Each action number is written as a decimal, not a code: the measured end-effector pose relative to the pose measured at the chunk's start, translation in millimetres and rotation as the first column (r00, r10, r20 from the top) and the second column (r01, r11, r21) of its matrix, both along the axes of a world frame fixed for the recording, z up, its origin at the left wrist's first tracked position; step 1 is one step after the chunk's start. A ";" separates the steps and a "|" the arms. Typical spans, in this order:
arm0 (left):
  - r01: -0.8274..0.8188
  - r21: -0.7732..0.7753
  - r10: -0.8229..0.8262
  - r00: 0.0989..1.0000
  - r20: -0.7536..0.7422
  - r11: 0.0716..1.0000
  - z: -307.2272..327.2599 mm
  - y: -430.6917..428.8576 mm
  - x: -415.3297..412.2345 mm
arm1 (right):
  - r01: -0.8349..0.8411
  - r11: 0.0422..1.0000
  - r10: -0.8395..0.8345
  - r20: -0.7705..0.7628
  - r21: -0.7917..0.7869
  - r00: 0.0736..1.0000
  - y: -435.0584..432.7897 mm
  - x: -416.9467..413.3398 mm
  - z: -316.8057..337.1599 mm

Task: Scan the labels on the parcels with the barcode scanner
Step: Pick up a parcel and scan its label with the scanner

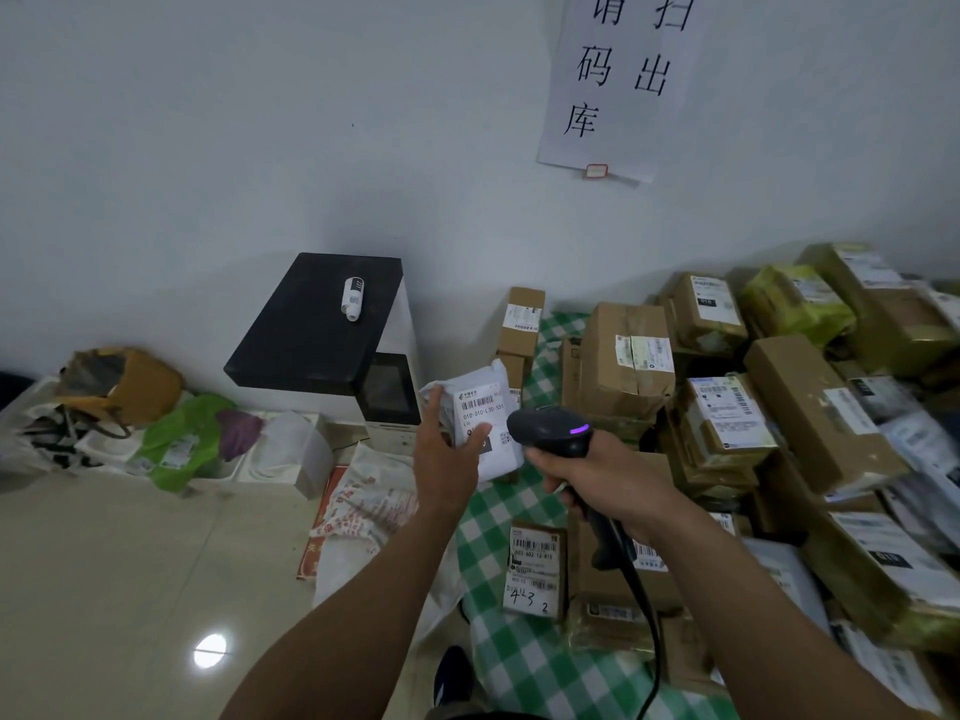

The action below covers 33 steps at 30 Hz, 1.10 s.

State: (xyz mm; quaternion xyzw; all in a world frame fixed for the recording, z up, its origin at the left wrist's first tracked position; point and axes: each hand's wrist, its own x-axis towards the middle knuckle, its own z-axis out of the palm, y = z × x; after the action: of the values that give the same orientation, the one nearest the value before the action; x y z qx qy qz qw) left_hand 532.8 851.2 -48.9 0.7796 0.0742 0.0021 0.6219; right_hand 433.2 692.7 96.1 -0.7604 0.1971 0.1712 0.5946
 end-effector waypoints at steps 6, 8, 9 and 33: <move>0.017 -0.034 -0.018 1.000 -0.011 0.999 0.1 1.8 0.5 | -0.024 1.000 0.024 0.015 0.008 1.000 1.0 2.1 -0.7; 0.022 -0.035 -0.023 0.999 -0.025 0.999 -1.4 5.6 0.7 | -0.023 1.000 0.023 0.025 0.003 0.999 0.1 2.2 -1.6; 0.030 -0.030 -0.031 0.999 -0.034 0.999 -3.4 9.4 0.4 | -0.021 1.000 0.021 0.028 -0.001 0.999 -1.0 2.0 -3.2; 0.355 0.179 -0.205 0.809 -0.551 0.918 -109.2 20.5 -17.2 | 0.069 0.985 -0.088 -0.116 -0.159 0.989 -8.2 -14.4 -68.3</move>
State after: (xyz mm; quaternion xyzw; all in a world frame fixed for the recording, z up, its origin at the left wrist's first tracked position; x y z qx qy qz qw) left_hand 515.6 871.7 -158.1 0.8310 0.1219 -0.2915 0.4579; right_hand 418.7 684.4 27.8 -0.7838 0.2756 0.1783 0.5271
